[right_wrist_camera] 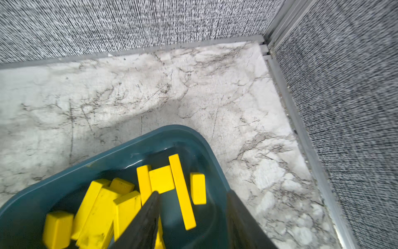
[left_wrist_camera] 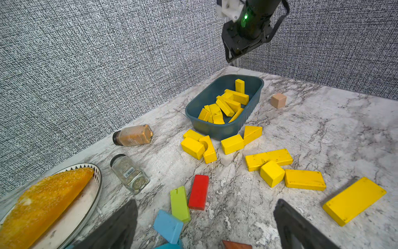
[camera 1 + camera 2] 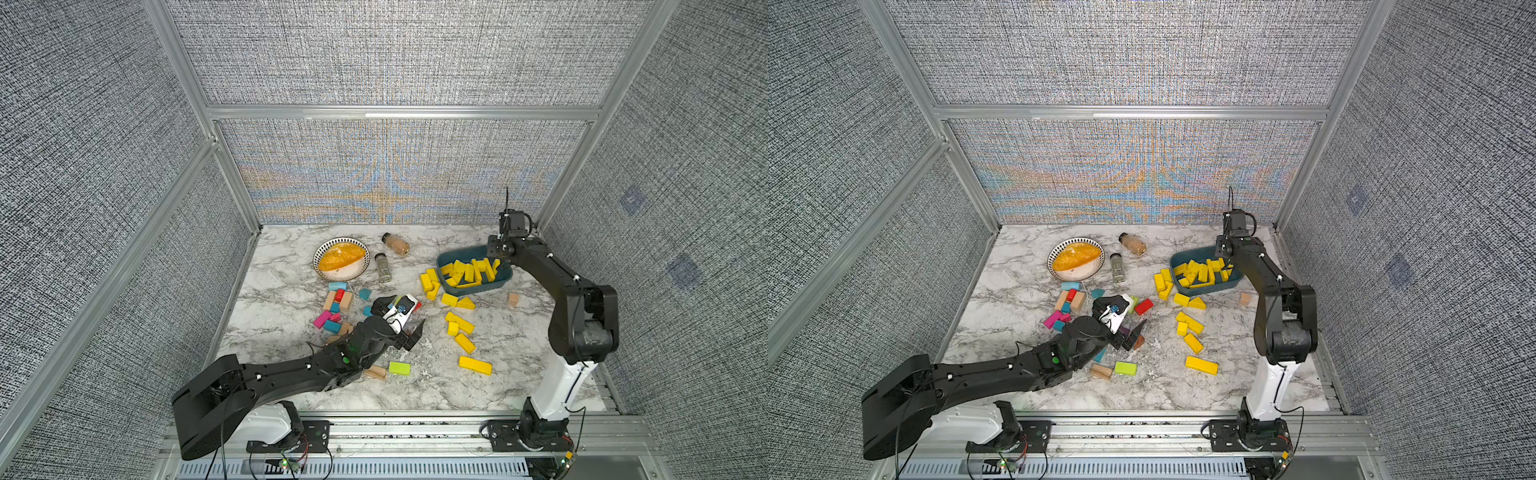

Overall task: Pick out the yellow building blocks
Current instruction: Place the building block in the storage box, then pick up the building block from the center of the board.

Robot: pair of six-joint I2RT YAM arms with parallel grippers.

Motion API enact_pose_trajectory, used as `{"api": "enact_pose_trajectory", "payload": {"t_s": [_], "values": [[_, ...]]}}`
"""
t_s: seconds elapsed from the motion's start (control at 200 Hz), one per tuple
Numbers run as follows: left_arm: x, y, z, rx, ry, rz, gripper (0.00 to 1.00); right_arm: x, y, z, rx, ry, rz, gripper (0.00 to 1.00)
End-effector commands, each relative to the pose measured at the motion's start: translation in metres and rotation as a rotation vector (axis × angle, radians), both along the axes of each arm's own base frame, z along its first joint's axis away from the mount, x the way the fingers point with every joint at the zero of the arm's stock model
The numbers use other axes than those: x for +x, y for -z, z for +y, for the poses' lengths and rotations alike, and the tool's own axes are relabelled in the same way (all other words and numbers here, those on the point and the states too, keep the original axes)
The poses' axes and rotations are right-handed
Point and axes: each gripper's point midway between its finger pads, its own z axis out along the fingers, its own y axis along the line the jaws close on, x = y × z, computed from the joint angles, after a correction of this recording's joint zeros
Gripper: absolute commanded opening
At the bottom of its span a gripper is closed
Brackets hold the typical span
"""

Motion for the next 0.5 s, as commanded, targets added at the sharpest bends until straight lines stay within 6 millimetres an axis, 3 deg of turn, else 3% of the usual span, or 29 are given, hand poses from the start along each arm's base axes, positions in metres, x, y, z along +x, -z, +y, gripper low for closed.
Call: {"api": "enact_pose_trajectory", "payload": {"t_s": [0.0, 0.15, 0.34, 0.495], "values": [[0.001, -0.003, 0.004, 0.015, -0.01, -0.013, 0.99, -0.03, -0.007, 0.019, 0.045, -0.037, 0.009, 0.52], [-0.002, -0.006, 0.004, 0.011, 0.003, -0.009, 0.99, -0.094, 0.005, 0.052, 0.092, -0.086, 0.047, 0.52], [-0.002, -0.007, 0.007, 0.007, -0.009, -0.006, 0.99, -0.18, 0.046, 0.099, 0.126, -0.183, 0.184, 0.52], [0.0, -0.007, 0.008, -0.01, -0.031, 0.012, 0.99, -0.229, 0.073, 0.126, 0.136, -0.244, 0.279, 0.52]]}}
